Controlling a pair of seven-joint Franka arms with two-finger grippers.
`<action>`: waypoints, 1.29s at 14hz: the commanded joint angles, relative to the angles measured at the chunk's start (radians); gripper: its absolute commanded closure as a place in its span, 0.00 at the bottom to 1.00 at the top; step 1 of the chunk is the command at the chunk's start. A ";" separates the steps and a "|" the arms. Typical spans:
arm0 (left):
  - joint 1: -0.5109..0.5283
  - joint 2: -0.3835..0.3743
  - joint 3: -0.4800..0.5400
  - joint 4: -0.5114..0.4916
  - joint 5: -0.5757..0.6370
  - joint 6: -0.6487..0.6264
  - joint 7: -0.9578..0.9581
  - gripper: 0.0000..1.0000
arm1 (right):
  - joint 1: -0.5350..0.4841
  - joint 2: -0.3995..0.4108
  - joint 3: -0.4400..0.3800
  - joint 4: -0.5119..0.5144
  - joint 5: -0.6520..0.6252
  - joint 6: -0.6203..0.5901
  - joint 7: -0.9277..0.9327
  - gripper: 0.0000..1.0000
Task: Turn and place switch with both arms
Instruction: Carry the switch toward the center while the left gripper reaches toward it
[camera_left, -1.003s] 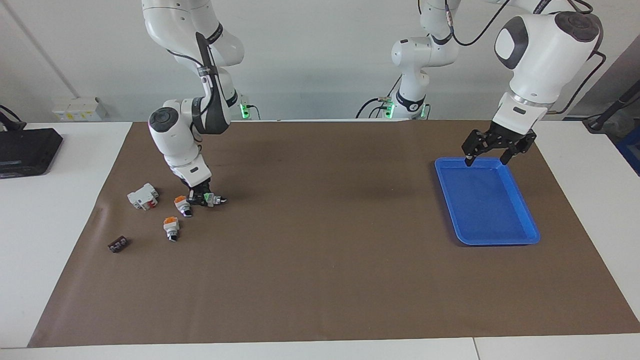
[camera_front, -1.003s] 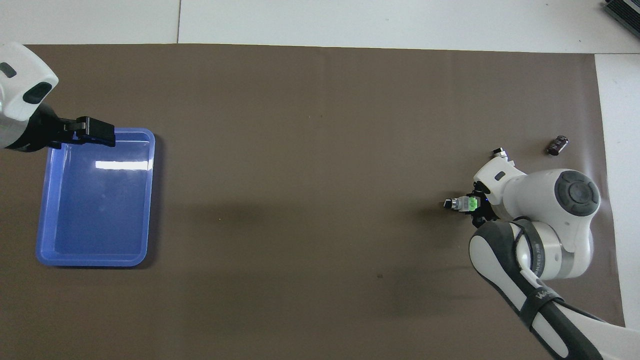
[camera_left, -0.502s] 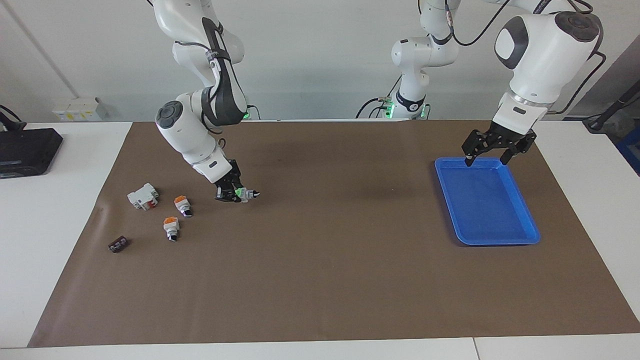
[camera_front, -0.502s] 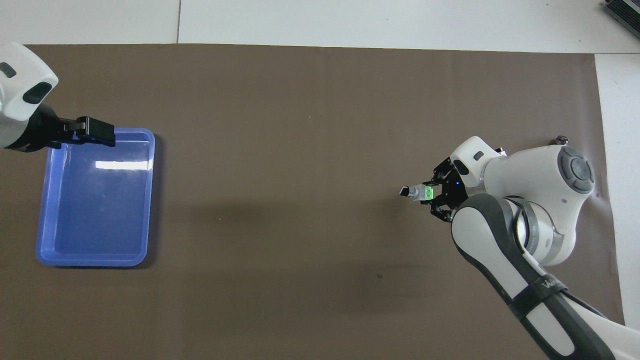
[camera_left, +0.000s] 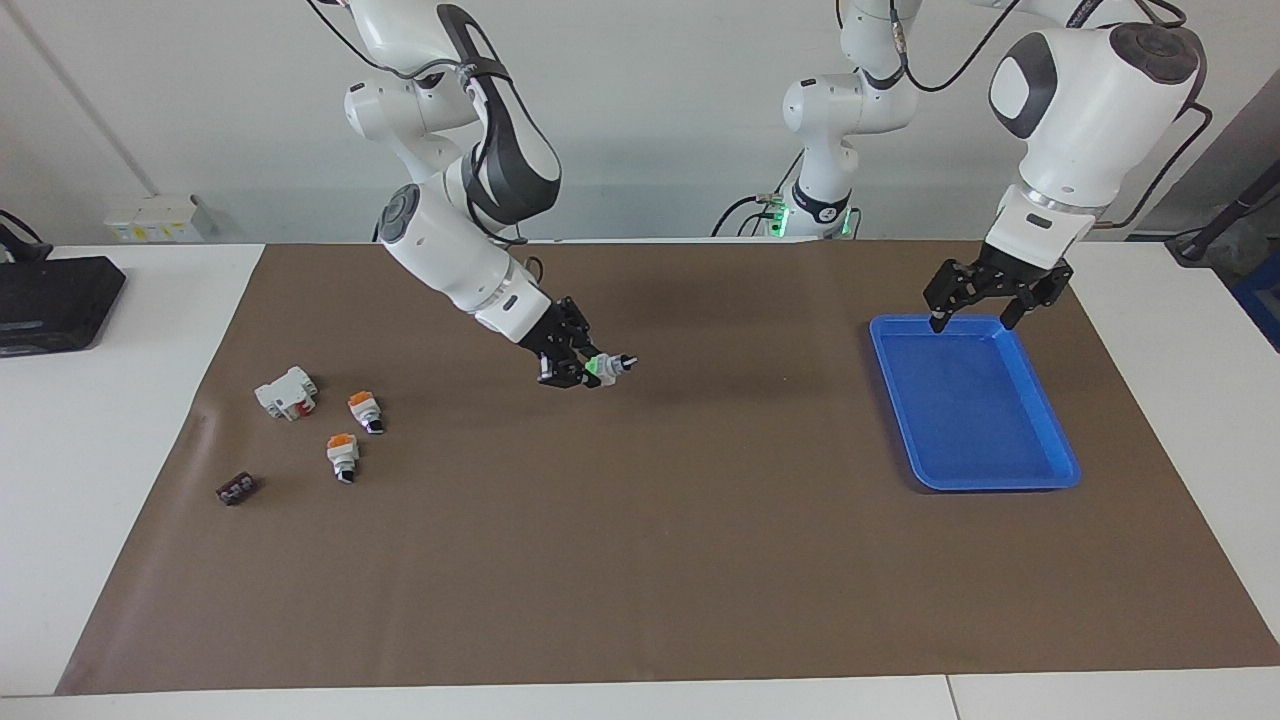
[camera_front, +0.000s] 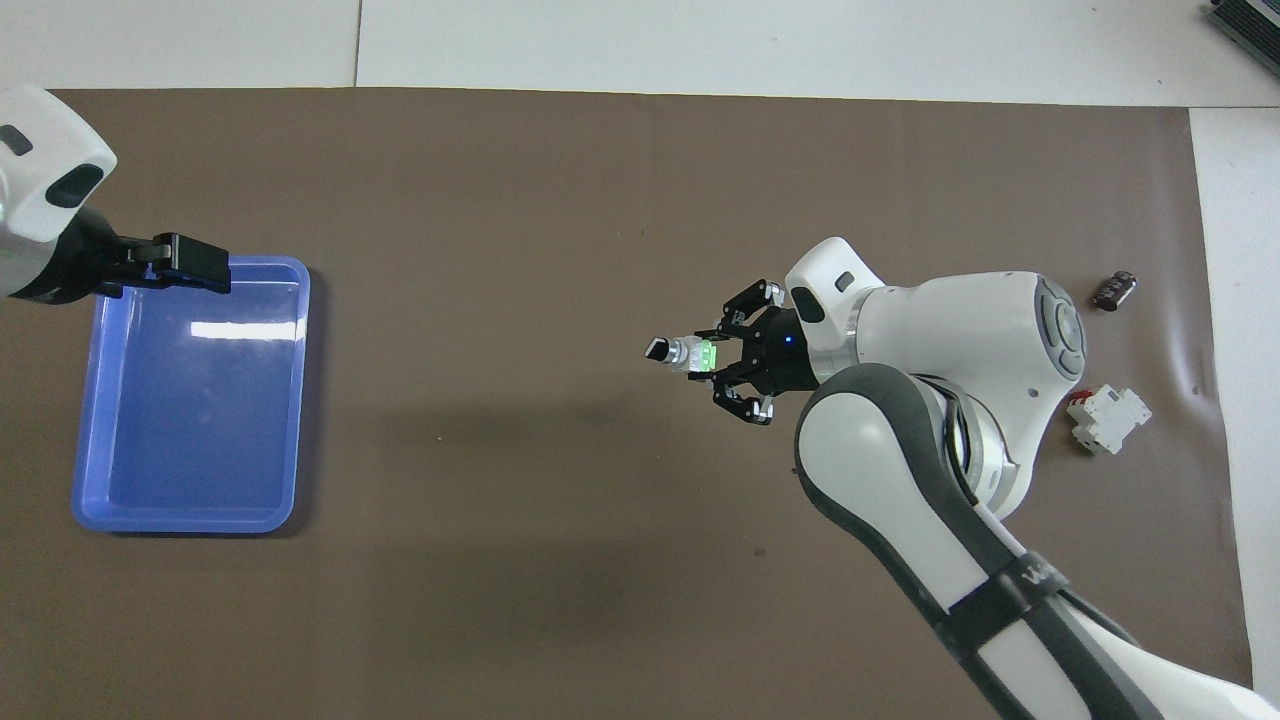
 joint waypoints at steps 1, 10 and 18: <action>0.007 -0.026 -0.005 -0.027 0.018 -0.002 -0.011 0.00 | 0.061 0.018 -0.001 0.050 0.070 0.084 0.044 1.00; -0.012 -0.036 -0.009 -0.029 0.018 -0.006 -0.014 0.00 | 0.224 -0.004 -0.001 0.087 0.061 0.227 0.205 1.00; -0.010 -0.042 -0.014 -0.040 -0.153 -0.017 -0.034 0.00 | 0.241 -0.004 -0.001 0.082 0.058 0.255 0.218 1.00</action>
